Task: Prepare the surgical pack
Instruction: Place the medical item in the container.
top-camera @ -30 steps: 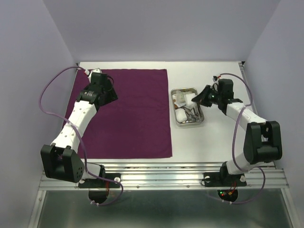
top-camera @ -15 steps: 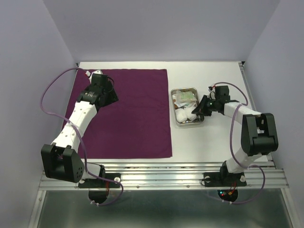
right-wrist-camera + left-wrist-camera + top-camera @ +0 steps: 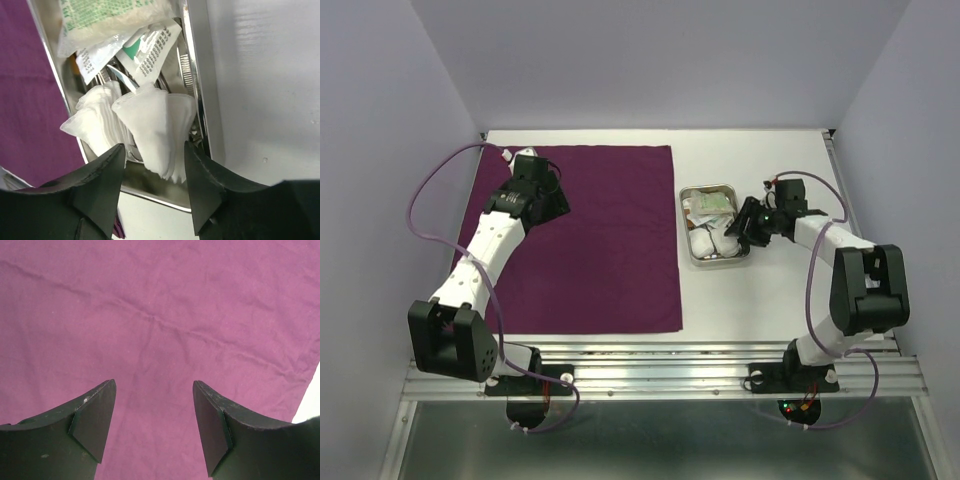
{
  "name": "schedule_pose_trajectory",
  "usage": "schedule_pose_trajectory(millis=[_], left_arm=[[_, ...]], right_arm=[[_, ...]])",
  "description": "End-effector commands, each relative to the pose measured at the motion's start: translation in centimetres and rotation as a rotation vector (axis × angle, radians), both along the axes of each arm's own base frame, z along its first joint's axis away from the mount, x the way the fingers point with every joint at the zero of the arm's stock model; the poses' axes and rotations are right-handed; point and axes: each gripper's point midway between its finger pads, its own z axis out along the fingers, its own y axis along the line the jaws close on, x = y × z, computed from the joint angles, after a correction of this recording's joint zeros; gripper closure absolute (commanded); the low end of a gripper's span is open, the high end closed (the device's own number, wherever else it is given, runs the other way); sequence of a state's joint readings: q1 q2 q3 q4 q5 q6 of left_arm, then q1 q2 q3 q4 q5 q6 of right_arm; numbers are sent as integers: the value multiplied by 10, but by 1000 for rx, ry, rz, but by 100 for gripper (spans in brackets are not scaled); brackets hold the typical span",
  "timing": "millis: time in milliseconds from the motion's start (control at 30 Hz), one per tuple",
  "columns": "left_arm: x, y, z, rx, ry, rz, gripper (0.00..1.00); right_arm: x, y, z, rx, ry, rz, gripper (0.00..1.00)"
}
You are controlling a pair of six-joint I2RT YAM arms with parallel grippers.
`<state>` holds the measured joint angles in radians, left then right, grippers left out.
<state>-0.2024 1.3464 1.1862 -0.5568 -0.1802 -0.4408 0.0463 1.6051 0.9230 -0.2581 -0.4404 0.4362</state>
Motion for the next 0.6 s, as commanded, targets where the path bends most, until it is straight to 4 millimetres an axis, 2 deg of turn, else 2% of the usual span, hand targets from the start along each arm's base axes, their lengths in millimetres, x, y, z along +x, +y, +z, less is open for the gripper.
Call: schedule_pose_trajectory(millis=[0, 167, 267, 367, 467, 567], left_arm=[[11, 1, 16, 10, -47, -2, 27], [12, 1, 17, 8, -51, 3, 26], [12, 1, 14, 7, -42, 9, 26], [12, 1, 10, 9, -29, 12, 26], [10, 4, 7, 16, -19, 26, 26], [8, 7, 4, 29, -7, 39, 26]], right_arm=[[17, -8, 40, -41, -120, -19, 42], [22, -26, 64, -125, -168, -87, 43], [22, -19, 72, -143, -192, -78, 49], [20, -3, 60, -155, -171, -44, 53], [17, 9, 40, -161, -133, -22, 53], [16, 6, 19, -172, -99, -42, 53]])
